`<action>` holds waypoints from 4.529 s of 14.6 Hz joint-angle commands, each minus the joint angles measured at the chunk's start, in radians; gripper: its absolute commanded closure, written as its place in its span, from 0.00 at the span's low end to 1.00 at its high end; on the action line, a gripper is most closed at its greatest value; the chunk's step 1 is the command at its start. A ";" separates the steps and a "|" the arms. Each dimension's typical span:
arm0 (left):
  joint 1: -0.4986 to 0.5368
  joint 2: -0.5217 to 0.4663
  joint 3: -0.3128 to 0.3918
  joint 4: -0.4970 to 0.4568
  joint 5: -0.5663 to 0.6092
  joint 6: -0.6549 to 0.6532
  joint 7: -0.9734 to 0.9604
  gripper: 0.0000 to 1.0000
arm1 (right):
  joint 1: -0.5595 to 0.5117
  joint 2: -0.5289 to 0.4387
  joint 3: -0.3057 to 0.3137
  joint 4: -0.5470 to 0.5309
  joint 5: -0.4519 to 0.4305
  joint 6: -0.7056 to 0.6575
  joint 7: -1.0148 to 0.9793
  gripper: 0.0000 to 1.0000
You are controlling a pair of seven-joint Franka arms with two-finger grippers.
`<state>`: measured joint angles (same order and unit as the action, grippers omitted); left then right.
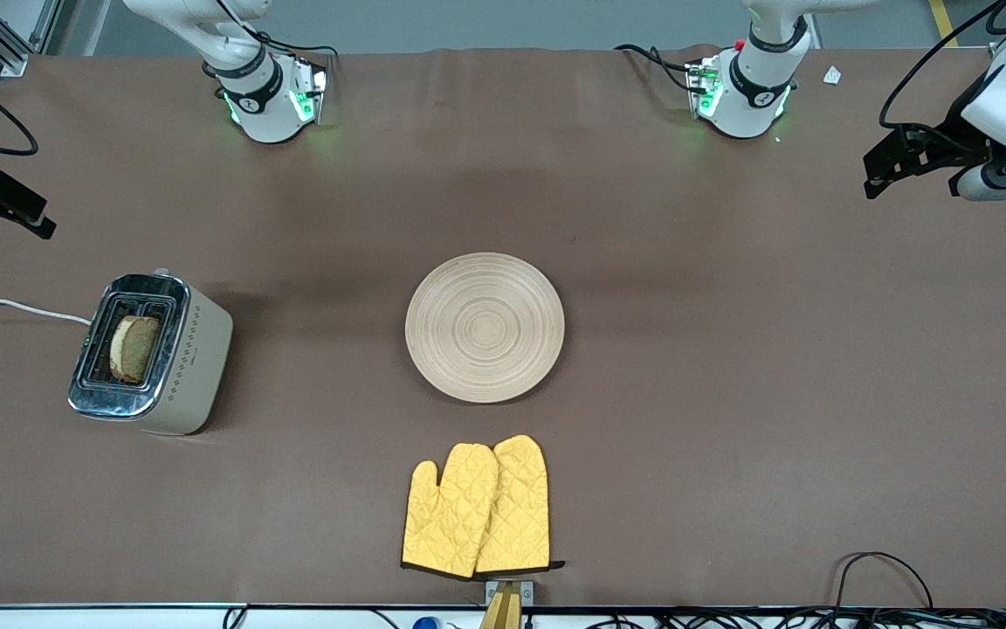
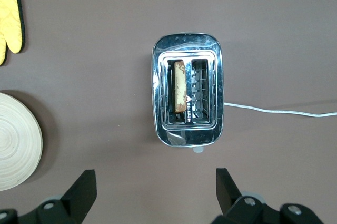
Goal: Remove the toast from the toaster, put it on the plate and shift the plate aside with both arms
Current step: 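Move the right gripper toward the chrome toaster, then lower the right gripper into the toaster slot and grasp the toast, then lift the toast out of the toaster with the right gripper, then carry the toast over the wooden plate with the right gripper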
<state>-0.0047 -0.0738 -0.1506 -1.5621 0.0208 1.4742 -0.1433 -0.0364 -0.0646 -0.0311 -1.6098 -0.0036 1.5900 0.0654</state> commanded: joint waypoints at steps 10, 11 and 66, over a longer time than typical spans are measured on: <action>0.003 0.017 -0.001 0.025 0.013 -0.017 0.014 0.00 | -0.046 0.124 0.010 -0.006 0.010 0.074 -0.059 0.00; 0.003 0.022 -0.001 0.025 0.011 -0.017 0.014 0.00 | -0.054 0.162 0.011 -0.004 0.017 0.091 -0.058 0.00; 0.002 0.025 -0.001 0.019 0.005 -0.031 0.014 0.00 | 0.624 0.603 0.013 -0.186 1.065 0.812 0.076 0.84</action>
<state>-0.0035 -0.0517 -0.1518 -1.5527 0.0208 1.4577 -0.1417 0.5870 0.5467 -0.0050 -1.7706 1.0314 2.3966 0.2284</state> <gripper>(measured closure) 0.000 0.921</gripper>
